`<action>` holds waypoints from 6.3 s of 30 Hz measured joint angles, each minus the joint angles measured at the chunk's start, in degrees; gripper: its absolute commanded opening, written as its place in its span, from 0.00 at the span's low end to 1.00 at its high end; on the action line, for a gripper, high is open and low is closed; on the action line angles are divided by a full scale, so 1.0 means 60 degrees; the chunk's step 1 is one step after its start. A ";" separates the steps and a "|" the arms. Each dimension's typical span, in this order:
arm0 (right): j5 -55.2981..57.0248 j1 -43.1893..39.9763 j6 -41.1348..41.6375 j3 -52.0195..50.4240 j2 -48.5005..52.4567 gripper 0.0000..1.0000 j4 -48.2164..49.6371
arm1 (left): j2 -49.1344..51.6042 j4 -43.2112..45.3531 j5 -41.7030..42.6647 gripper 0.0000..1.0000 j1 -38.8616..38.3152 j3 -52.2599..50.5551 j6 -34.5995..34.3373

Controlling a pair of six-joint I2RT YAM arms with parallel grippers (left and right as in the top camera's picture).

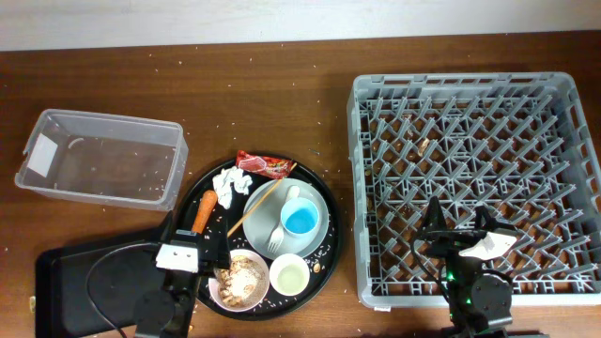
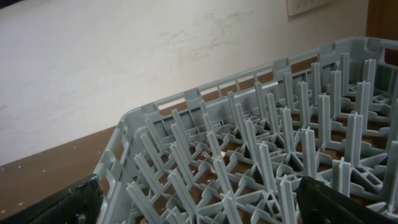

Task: Sort waste into correct bins and load items into the dishwasher rack

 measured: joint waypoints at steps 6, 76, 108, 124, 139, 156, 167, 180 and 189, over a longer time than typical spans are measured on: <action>-0.0007 0.0000 0.0000 0.0000 0.0000 0.98 0.0000 | 0.0000 0.0000 0.0004 0.99 0.0000 0.0000 0.0000; -0.7333 -0.0583 -0.0798 1.2375 0.7355 0.53 -1.0429 | 1.2295 -0.6717 1.3559 0.99 -0.0204 1.1974 -0.0732; -0.5526 -0.4069 -0.2204 1.2983 0.8284 0.87 -1.4120 | 1.2003 -0.9256 0.1767 0.41 -0.4765 0.8437 -0.4590; -0.7267 -0.4062 -0.3224 1.2979 0.8415 0.81 -1.4757 | 1.1158 -0.8251 0.2925 0.00 -0.3738 1.0506 -0.4215; -1.5344 -0.0710 -0.6127 1.2961 0.9785 0.77 -1.1777 | 1.0109 -0.5340 1.2582 0.00 -0.0455 1.1151 -0.2801; -0.9610 0.0168 0.0091 1.2998 1.1329 0.89 -0.6830 | 1.0597 -0.4342 1.1238 0.00 -0.0466 1.1100 -0.2801; -1.4389 0.1373 -0.4240 1.3009 1.1340 0.89 -0.7799 | 1.0550 -0.4051 1.1653 0.00 -0.0499 1.1092 -0.2765; -1.4757 0.1566 -0.5340 1.3005 1.1351 0.53 -0.8451 | 1.0520 -0.2943 1.1810 0.64 -0.0506 1.1089 -0.3413; -1.1009 -0.4419 -0.2382 1.3009 1.0870 0.52 -1.0593 | 1.0557 -0.3330 1.0699 0.99 -0.0463 1.1103 -0.3486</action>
